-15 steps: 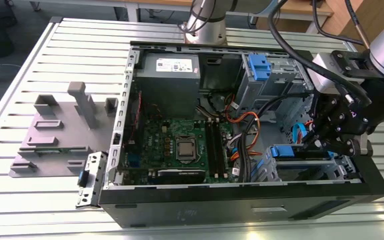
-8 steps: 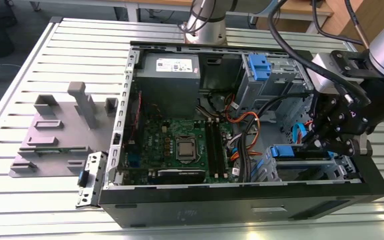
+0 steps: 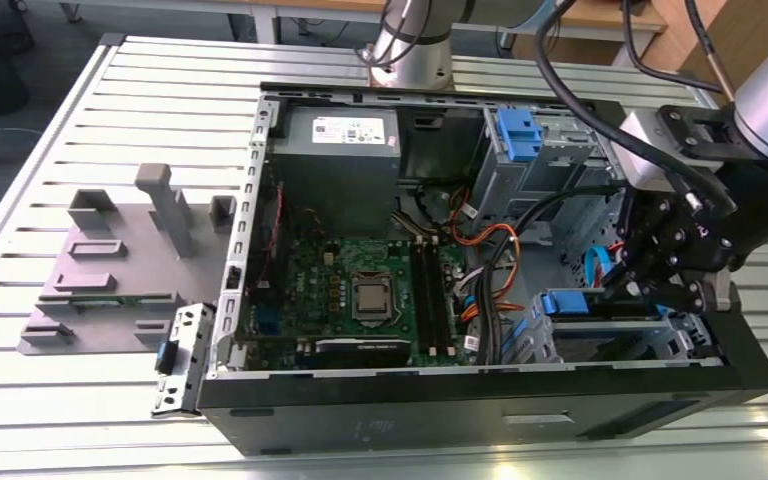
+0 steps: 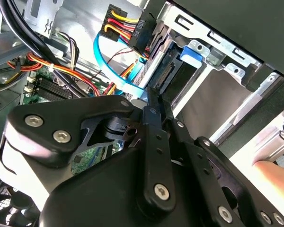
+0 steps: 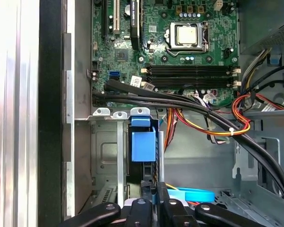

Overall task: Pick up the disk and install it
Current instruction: 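Insert the first disk wire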

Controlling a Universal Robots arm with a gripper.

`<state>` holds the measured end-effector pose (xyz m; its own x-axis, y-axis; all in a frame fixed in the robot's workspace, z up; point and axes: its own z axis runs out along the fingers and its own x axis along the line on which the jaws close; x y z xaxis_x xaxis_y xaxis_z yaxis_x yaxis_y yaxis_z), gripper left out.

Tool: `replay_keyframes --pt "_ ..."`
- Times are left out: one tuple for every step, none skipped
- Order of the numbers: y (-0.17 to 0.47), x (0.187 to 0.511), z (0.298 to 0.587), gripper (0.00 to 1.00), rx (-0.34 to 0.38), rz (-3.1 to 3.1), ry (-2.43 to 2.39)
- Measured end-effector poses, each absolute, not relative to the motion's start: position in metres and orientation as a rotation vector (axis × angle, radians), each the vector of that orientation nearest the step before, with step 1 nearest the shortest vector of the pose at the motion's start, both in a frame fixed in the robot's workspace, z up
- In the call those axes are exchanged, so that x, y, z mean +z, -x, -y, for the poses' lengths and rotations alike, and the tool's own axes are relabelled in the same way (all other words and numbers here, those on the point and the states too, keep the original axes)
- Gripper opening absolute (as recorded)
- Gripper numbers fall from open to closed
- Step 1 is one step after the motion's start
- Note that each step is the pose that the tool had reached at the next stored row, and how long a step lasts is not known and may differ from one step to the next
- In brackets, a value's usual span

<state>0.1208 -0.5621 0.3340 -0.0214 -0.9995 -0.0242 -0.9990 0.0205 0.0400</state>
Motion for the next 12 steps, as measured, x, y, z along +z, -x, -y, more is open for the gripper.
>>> replay_keyframes --pt "-0.1208 0.3335 0.5621 0.16 -0.071 2.236 -2.190" --pt "-0.1208 0.3334 0.5621 0.16 -0.071 2.236 -2.190" --pt "-0.1208 0.3334 0.5621 0.16 -0.071 2.236 -2.190" --pt "-0.1208 0.3331 0.5621 0.16 -0.071 2.236 -2.190" --pt "-0.1208 0.3322 0.5621 0.16 -0.071 2.236 -2.190" --pt "-0.1208 0.3315 0.5621 0.16 -0.071 2.236 -2.190" --pt "-0.1208 0.3313 0.5621 0.16 -0.071 2.236 -2.190" --pt "-0.1208 0.3313 0.5621 0.16 -0.071 2.236 -2.190" --pt "-0.1208 0.3313 0.5621 0.16 -0.071 2.236 -2.190" --pt "-0.1208 0.3313 0.5621 0.16 -0.071 2.236 -2.190" --pt "-0.1208 0.3312 0.5621 0.16 -0.071 2.236 -2.190" --pt "-0.1208 0.3305 0.5621 0.16 -0.071 2.236 -2.190"
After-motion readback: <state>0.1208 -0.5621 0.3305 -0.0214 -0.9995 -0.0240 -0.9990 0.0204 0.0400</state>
